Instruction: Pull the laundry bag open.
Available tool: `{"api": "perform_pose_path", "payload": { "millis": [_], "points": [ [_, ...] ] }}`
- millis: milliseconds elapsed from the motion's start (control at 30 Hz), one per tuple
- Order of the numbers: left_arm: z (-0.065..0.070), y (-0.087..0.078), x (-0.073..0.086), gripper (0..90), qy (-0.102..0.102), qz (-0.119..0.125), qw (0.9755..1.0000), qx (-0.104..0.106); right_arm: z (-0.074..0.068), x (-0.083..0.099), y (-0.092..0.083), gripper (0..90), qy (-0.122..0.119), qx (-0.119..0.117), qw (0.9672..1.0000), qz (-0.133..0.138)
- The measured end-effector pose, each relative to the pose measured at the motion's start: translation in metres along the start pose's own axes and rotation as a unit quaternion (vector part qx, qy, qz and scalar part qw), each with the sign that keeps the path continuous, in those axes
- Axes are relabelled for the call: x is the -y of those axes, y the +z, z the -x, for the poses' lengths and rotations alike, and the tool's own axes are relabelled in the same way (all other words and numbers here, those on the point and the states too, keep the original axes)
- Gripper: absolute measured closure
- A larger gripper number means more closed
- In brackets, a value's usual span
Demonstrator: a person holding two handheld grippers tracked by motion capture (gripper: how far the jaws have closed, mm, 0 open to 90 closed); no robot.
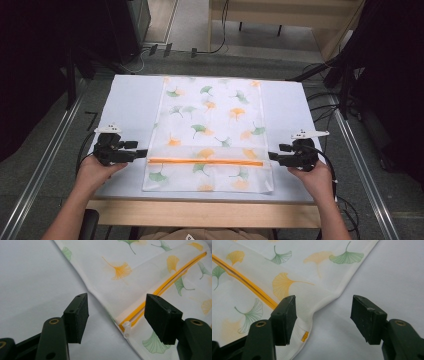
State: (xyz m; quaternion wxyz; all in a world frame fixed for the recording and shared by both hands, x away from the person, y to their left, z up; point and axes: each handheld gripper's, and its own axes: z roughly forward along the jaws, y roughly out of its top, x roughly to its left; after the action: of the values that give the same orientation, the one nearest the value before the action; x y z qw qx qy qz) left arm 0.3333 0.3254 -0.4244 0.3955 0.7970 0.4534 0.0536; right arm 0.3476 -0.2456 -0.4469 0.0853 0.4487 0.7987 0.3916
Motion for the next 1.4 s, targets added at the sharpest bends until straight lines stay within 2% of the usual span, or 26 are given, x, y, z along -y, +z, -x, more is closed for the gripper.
{"api": "perform_pose_path", "payload": {
  "millis": [200,433,533,700,800,1000,1067,1133,1400],
  "points": [
    [-0.006,-0.002,0.0,35.9,-0.006,0.005,1.0,-0.002,0.008,0.004,0.0,34.8,0.005,0.028,0.9996,0.005],
    [-0.017,-0.006,0.001,35.6,-0.019,0.012,0.9995,-0.022,0.02,0.01,-0.007,31.7,0.02,0.049,0.9983,0.024],
    [-0.022,-0.008,0.002,35.5,-0.024,0.015,0.9991,-0.033,0.023,0.012,-0.008,31.3,0.019,0.057,0.9978,0.028],
    [-0.03,-0.012,0.002,35.3,-0.034,0.016,0.9973,-0.062,0.028,0.016,-0.011,30.5,0.02,0.059,0.9975,0.034],
    [-0.033,-0.013,0.002,35.3,-0.04,0.021,0.9965,-0.07,0.031,0.018,-0.012,29.2,0.02,0.062,0.997,0.041],
    [-0.037,-0.013,0.001,35.1,-0.045,0.028,0.9954,-0.08,0.038,0.022,-0.013,26.6,0.021,0.076,0.996,0.041],
    [-0.038,-0.012,0.001,35.0,-0.044,0.029,0.9954,-0.08,0.039,0.023,-0.013,21.9,0.022,0.066,0.9968,0.04],
    [-0.038,-0.011,0.001,34.9,-0.045,0.026,0.9952,-0.083,0.04,0.023,-0.012,22.2,0.021,0.06,0.9972,0.039],
    [-0.038,-0.01,0.0,35.0,-0.047,0.023,0.995,-0.085,0.042,0.023,-0.01,22.7,0.025,0.065,0.9971,0.029]
  ]
}}
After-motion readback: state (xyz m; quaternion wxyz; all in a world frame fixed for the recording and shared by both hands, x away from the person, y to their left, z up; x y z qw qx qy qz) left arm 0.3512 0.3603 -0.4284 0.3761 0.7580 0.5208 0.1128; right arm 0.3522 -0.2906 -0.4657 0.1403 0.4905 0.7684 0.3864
